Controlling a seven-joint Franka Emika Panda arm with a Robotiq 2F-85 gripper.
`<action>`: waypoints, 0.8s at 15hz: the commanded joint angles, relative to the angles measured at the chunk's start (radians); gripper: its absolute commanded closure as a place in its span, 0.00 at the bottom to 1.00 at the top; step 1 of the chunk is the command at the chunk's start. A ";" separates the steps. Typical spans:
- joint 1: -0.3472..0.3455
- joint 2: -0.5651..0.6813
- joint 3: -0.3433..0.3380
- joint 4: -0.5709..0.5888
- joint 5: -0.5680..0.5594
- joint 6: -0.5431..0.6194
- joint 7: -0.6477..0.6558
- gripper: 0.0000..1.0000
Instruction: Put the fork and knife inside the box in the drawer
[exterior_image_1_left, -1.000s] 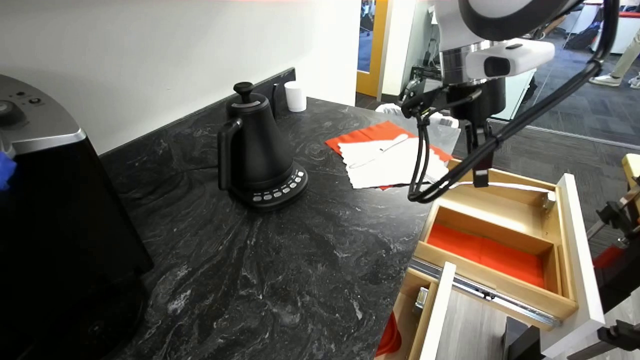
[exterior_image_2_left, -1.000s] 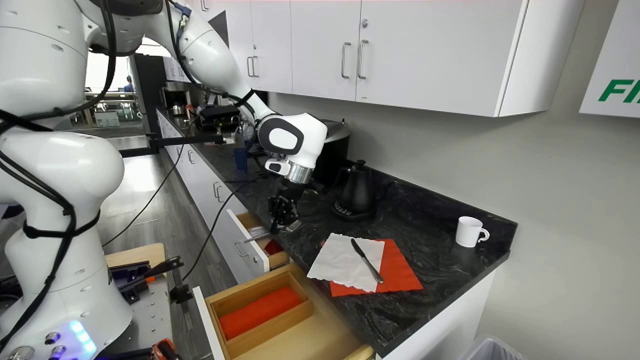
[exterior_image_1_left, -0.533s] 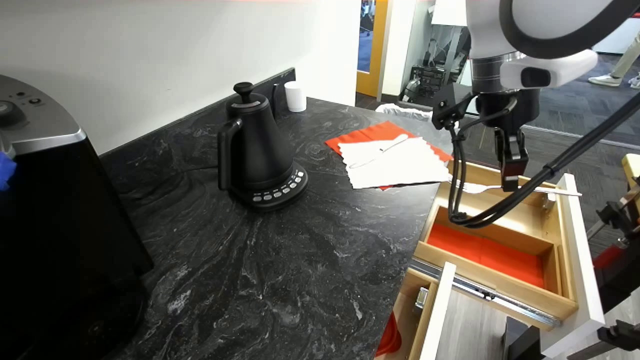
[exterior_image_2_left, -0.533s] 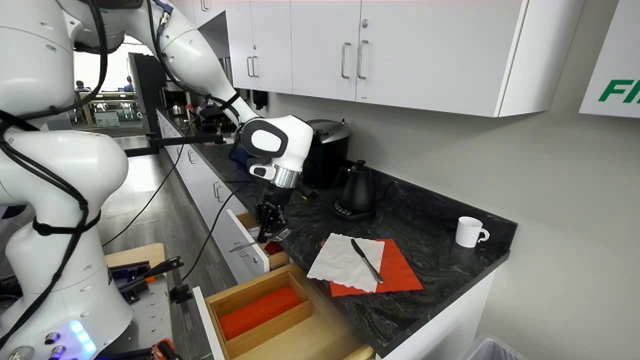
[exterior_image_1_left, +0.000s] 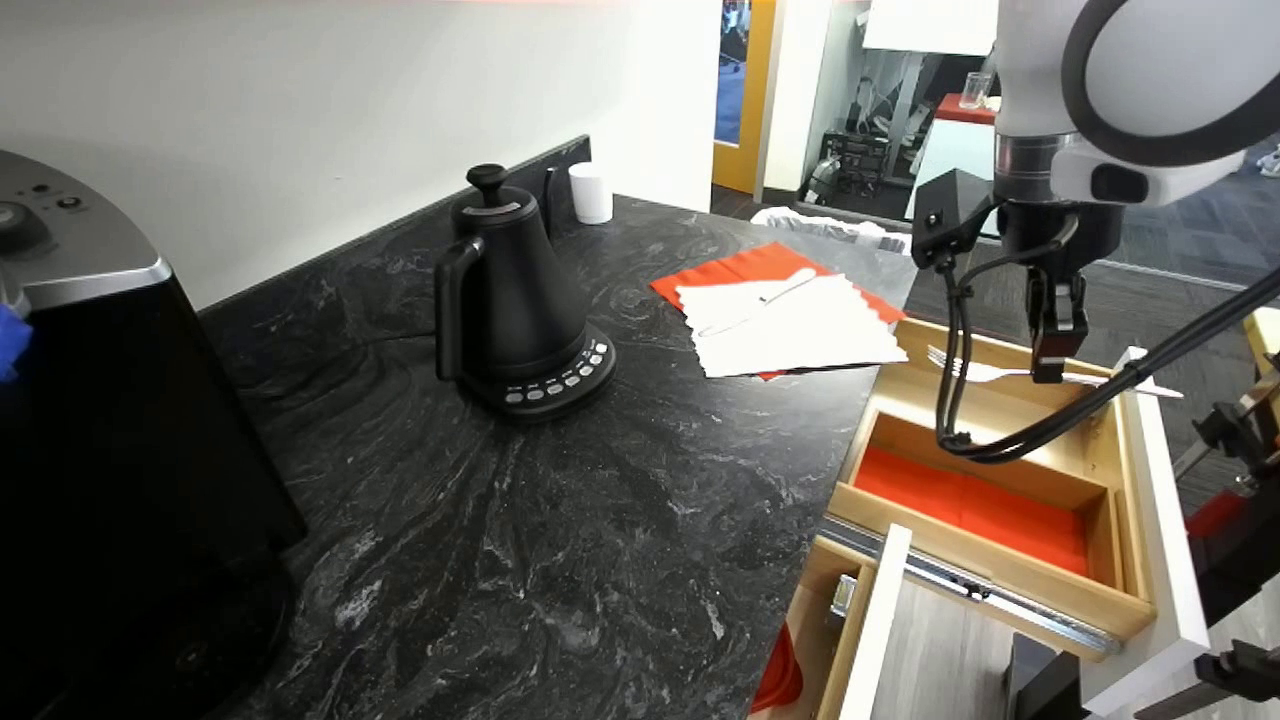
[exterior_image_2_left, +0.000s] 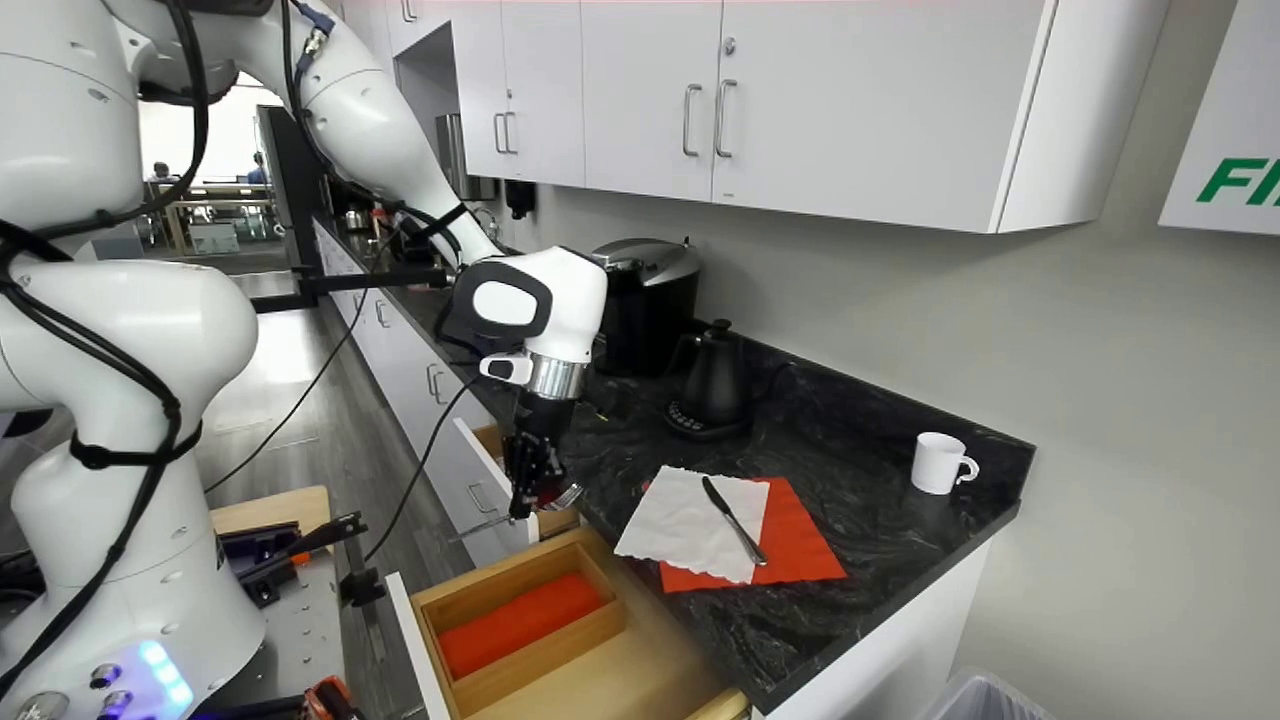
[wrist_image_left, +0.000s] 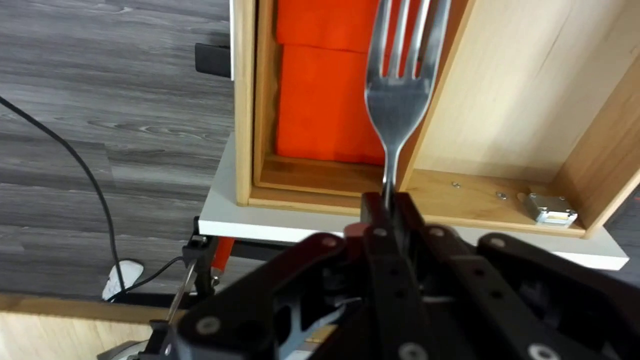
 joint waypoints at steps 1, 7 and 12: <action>-0.064 0.004 0.081 -0.027 0.045 0.121 -0.038 0.96; -0.487 -0.028 0.500 0.024 -0.072 0.301 0.031 0.96; -0.786 0.000 0.755 0.073 -0.140 0.384 0.055 0.96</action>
